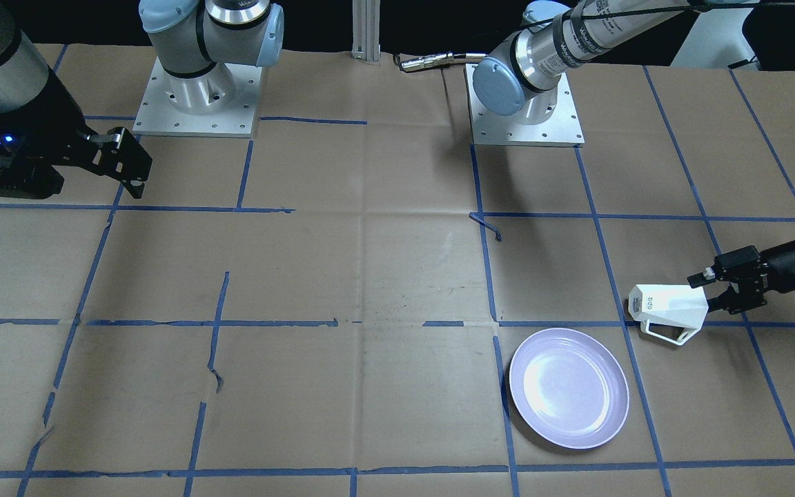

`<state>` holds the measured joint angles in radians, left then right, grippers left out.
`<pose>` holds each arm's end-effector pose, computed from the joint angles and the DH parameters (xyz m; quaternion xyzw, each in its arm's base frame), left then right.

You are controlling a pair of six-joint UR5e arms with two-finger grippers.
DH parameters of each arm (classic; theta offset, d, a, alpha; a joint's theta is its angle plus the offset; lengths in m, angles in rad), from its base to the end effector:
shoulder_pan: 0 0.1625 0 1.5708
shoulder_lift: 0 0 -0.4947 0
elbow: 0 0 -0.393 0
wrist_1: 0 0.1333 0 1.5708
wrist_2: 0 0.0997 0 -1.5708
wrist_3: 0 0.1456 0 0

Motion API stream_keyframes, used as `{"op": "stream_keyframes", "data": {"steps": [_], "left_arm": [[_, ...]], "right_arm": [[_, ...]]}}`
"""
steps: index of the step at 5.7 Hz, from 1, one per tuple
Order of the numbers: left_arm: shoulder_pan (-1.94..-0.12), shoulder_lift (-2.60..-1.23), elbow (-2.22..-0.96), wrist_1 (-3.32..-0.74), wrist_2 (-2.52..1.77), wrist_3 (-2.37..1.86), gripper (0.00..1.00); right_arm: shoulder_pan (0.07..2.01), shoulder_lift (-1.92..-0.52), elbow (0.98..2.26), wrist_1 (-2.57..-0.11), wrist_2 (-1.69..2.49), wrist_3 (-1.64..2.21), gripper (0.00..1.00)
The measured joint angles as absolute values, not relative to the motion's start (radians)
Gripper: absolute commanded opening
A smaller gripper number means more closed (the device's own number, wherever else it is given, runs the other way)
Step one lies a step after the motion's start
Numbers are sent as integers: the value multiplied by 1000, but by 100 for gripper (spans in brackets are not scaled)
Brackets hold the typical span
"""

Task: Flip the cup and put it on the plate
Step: 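Close the left gripper on the white mug, then lift the mug with the left gripper and carry it over the lavender plate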

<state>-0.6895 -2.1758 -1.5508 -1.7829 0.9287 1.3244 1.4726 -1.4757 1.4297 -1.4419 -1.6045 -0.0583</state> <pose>0.3190 -0.5488 0.1996 -0.0727 -0.8801 0.0935 0.4598 0.0761 -0.5369 0.5198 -0.0192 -0.9988 -0.0426 0.0135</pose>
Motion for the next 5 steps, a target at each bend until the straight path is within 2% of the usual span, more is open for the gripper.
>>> {"op": "stream_keyframes", "data": {"steps": [1, 2, 5], "left_arm": [[-690, -2182, -1561, -1784, 933, 1324, 7], [-690, -2184, -1560, -1784, 935, 1326, 0], [-697, -2140, -1543, -1781, 933, 1309, 0]], "right_arm": [[1473, -1476, 1430, -1442, -1605, -58, 100], [1473, -1476, 1430, -1442, -1605, -58, 100], [1473, -1476, 1430, -1442, -1605, -58, 100]]}}
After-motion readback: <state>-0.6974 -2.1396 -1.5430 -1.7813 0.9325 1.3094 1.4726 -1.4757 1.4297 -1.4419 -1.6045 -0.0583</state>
